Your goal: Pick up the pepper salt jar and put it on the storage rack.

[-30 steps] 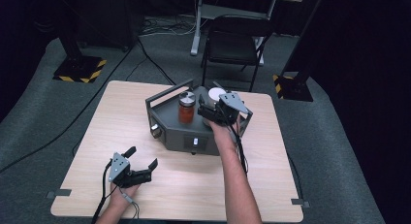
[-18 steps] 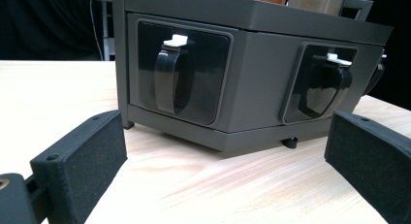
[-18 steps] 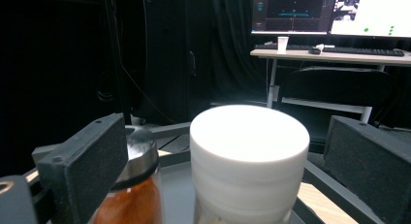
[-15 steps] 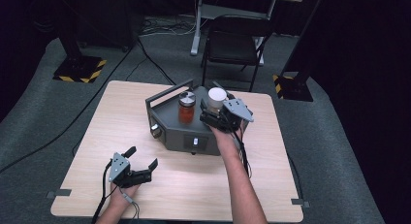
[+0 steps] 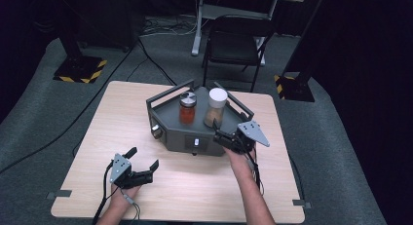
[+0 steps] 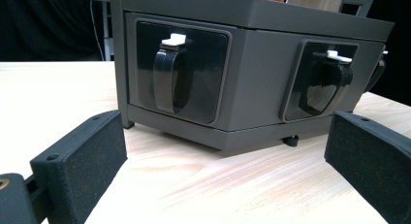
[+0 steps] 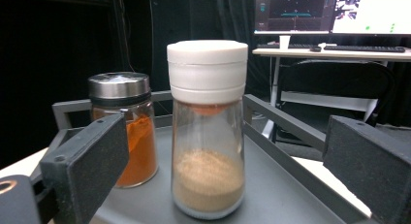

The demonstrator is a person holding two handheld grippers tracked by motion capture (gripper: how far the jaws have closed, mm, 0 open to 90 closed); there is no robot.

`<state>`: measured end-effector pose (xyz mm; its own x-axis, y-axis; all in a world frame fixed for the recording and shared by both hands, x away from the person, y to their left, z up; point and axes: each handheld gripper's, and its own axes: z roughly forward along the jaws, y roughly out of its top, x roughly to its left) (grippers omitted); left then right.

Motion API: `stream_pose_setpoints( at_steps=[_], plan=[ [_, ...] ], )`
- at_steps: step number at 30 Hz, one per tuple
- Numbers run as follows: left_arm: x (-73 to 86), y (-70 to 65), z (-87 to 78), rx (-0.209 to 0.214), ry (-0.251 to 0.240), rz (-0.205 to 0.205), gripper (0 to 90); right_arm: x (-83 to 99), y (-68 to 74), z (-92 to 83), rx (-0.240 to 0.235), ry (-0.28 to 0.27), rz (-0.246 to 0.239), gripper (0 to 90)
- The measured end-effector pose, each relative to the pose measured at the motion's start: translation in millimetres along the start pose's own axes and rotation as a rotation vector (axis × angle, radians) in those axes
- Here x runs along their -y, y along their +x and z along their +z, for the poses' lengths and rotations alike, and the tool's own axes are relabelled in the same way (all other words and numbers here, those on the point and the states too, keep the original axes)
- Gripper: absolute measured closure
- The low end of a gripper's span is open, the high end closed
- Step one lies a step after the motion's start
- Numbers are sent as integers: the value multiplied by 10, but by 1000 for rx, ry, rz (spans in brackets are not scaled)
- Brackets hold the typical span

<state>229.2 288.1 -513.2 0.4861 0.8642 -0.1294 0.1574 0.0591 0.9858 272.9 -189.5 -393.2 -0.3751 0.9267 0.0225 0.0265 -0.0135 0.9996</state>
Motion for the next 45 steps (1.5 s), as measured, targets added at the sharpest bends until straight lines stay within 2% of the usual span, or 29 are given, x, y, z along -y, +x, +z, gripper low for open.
stream_pose_setpoints(
  at_steps=[5, 14, 18, 25, 30, 35, 45],
  plan=[
    [-5, -6, 1, -1, 3, 7, 10, 66, -43, -145, -27, 1, -12, 26],
    [1, -7, -3, -1, -1, 6, 9, 256, -87, -390, -38, 7, -37, 29],
    [-1, -5, -3, 1, 1, 7, 8, 358, -126, -482, -12, 25, -58, 34],
    [0, -5, -6, -2, 1, 4, 8, 579, -253, -615, 16, 18, -40, 34],
    [1, -5, -11, -4, 0, 3, 8, 706, -285, -678, 13, 18, -44, 33],
    [0, -3, -10, -3, 1, 3, 8, 824, -344, -703, -10, 27, -46, 33],
    [2, -3, -11, -3, 0, 3, 8, 1035, -341, -720, 2, 37, -45, 32]
  ],
)
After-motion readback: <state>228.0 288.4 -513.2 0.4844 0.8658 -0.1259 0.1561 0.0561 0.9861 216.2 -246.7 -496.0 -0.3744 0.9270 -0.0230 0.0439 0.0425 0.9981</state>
